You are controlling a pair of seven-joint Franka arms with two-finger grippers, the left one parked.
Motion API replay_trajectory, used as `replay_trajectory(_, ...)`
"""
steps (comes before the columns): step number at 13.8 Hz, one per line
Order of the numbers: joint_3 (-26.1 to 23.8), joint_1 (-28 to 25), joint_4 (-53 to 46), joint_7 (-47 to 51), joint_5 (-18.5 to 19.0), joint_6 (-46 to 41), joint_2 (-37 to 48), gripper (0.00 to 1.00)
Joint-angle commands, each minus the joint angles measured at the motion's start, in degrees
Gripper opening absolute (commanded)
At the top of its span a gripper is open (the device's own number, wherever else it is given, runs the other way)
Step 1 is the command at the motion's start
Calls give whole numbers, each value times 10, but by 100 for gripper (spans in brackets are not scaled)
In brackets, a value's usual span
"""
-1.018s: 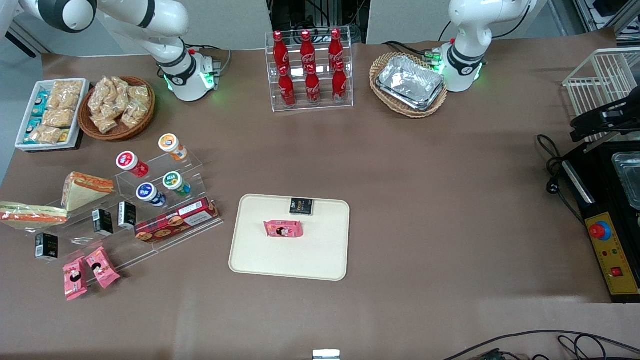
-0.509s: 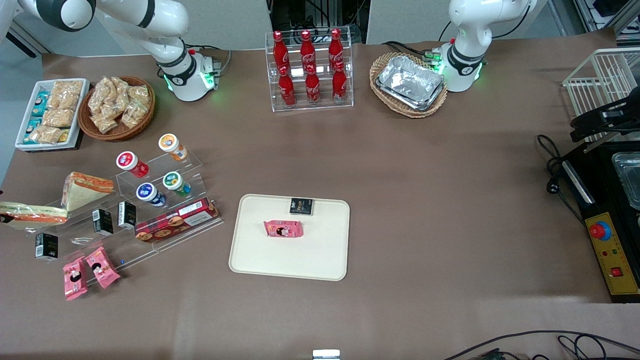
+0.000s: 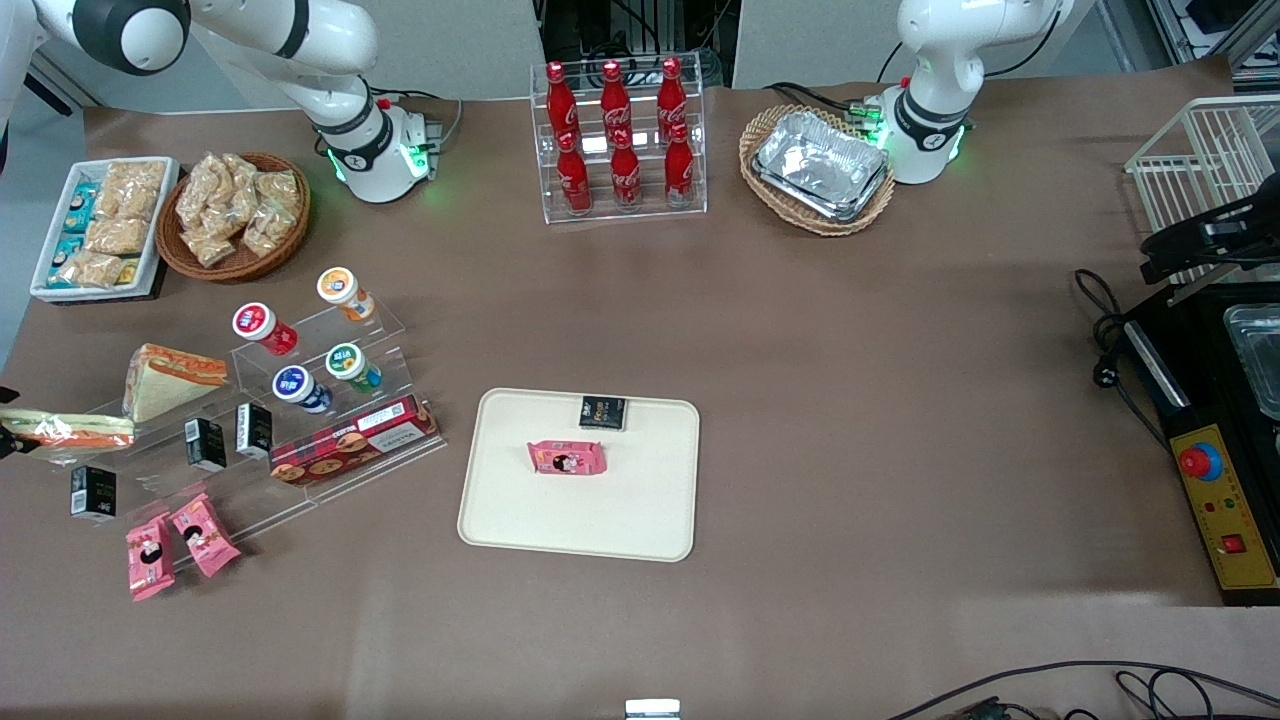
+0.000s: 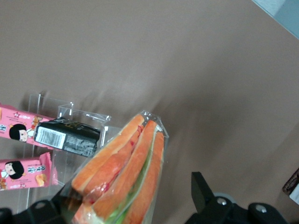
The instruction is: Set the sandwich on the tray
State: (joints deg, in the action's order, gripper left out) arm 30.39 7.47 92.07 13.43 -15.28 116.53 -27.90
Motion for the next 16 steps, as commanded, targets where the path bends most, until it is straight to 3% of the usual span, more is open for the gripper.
replay_trajectory(1,-2,4,1,-13,-19,14,-10,100)
replay_trajectory(2,-2,4,1,-13,-23,17,-15,96)
replay_trajectory(4,-2,4,-1,-27,-23,8,-13,40)
replay_trajectory(6,-3,3,-4,-59,-25,4,-4,0)
replay_trajectory(10,-3,3,-14,-77,-40,-1,5,0)
replay_trajectory(16,-3,0,-106,-73,-37,-111,11,0)
